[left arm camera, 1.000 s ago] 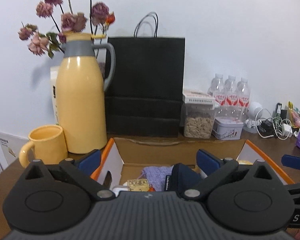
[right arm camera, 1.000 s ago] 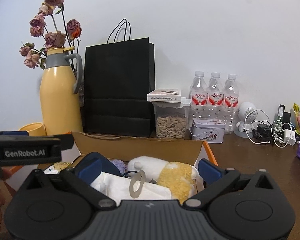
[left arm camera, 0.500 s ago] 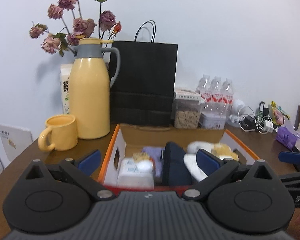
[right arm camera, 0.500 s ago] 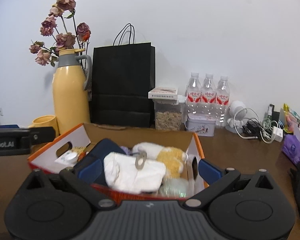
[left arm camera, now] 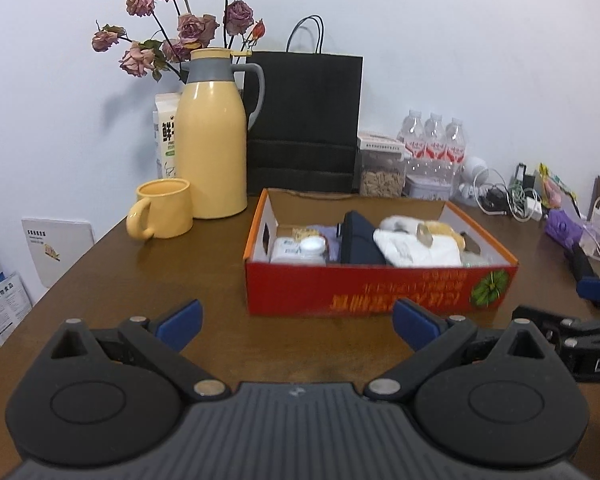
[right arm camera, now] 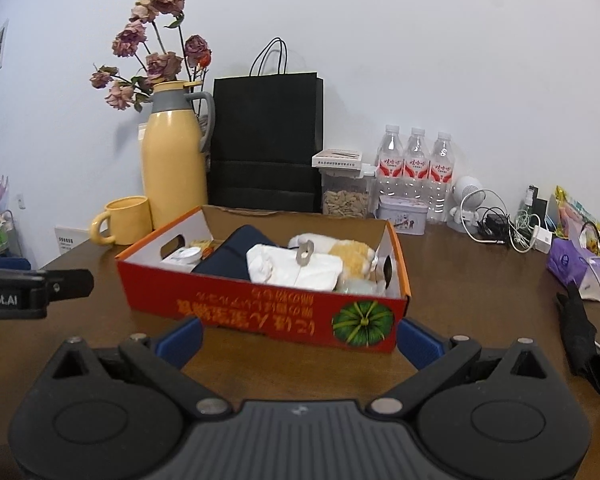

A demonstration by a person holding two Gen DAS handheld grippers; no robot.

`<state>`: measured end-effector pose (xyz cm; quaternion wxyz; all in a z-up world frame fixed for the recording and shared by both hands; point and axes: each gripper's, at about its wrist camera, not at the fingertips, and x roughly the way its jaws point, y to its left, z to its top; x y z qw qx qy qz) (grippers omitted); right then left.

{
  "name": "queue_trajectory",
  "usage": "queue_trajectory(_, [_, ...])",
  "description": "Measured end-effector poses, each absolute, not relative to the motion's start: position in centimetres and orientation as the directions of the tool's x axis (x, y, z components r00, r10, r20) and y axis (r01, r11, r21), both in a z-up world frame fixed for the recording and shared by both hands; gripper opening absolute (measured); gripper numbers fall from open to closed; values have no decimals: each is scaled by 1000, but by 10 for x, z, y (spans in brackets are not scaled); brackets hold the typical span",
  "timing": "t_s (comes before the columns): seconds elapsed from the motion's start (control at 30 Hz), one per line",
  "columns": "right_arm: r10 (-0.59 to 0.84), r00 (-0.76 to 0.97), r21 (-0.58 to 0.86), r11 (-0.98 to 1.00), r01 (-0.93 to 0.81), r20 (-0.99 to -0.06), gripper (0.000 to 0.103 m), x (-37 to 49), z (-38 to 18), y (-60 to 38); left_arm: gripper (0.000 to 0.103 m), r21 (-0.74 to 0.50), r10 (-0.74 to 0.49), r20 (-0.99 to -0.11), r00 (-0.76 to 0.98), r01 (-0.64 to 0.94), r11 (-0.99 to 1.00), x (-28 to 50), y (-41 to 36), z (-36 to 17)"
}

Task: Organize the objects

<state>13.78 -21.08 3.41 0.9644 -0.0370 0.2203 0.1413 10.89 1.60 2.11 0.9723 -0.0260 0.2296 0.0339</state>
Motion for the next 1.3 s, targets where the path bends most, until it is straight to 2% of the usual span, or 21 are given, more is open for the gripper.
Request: queue_trajectory(1.3, [252,853,-2,959,-285,-457,103,127,31,-214,103,-29,50,-472,880,-73,997,95,11,15])
